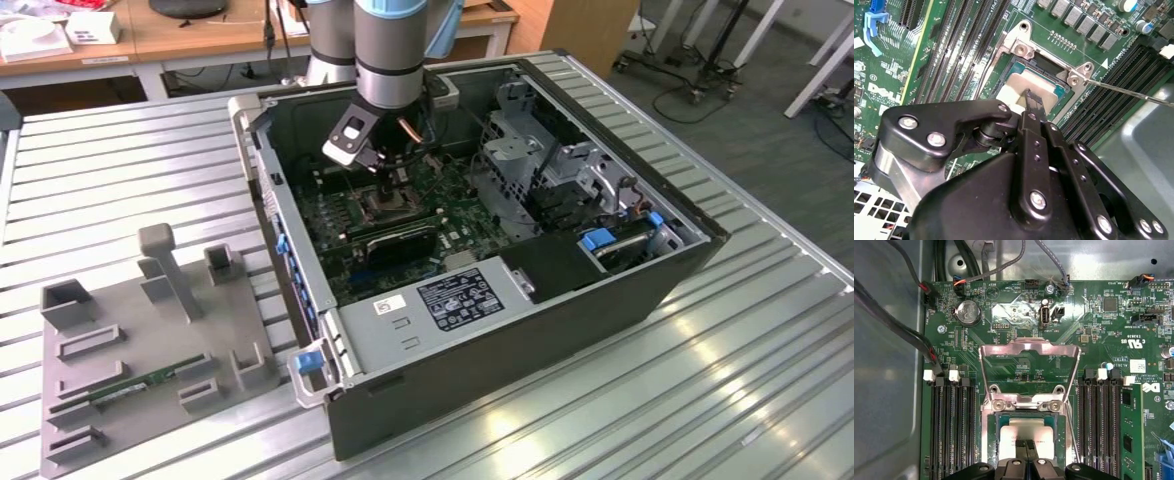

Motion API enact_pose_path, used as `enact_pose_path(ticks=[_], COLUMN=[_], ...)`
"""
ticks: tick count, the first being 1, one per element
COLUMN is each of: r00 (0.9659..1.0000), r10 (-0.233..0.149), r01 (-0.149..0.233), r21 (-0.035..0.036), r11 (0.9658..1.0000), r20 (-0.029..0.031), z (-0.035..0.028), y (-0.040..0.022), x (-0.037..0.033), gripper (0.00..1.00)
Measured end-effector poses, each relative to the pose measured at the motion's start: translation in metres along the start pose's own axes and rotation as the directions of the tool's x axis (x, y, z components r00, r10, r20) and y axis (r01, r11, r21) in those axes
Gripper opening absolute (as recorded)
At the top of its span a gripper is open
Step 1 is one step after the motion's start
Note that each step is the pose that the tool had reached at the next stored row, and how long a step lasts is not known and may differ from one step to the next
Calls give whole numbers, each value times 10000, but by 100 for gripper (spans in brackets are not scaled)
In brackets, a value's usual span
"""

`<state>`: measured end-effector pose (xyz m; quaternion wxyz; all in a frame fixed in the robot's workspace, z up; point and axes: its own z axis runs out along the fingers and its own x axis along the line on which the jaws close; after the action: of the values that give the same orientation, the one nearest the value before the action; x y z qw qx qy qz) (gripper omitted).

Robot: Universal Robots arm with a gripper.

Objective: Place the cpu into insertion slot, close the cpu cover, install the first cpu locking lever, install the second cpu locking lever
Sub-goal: 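Place the cpu into insertion slot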

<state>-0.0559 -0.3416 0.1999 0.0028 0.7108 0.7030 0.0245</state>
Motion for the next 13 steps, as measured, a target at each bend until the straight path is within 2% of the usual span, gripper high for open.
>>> enact_pose_path(ticks=[13], r00=[10000], r10=[0], r01=[0], r21=[-6], r11=[10000], r20=[-7], z=[15], y=[0], x=[1], gripper=[11])
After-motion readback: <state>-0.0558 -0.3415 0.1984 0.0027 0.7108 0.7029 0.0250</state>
